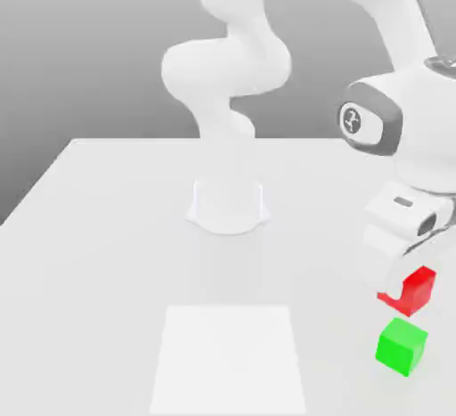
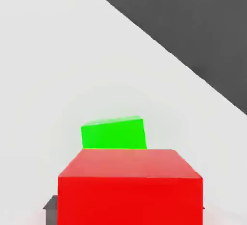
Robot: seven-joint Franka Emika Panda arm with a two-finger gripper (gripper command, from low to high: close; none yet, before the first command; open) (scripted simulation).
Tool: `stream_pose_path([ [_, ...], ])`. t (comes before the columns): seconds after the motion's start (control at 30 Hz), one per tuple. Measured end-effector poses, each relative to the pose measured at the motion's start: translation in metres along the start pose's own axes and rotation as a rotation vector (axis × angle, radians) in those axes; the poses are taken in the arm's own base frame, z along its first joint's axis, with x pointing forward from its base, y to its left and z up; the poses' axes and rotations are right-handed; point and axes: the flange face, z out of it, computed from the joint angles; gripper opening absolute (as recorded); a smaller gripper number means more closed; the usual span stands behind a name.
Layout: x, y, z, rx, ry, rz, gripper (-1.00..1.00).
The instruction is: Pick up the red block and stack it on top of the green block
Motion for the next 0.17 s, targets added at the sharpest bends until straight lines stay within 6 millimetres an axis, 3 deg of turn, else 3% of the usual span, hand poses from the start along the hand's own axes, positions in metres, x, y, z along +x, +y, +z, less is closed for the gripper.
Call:
stream_pose_path([
  [0.03,0.000,-0.001,0.013,0.000,0.000,0.000,-1.00],
  [0.07,-0.001,-0.001,0.024,0.000,0.000,-0.001,1.00],
  [0.17,-0.001,-0.001,0.024,0.000,0.000,-0.001,1.00],
])
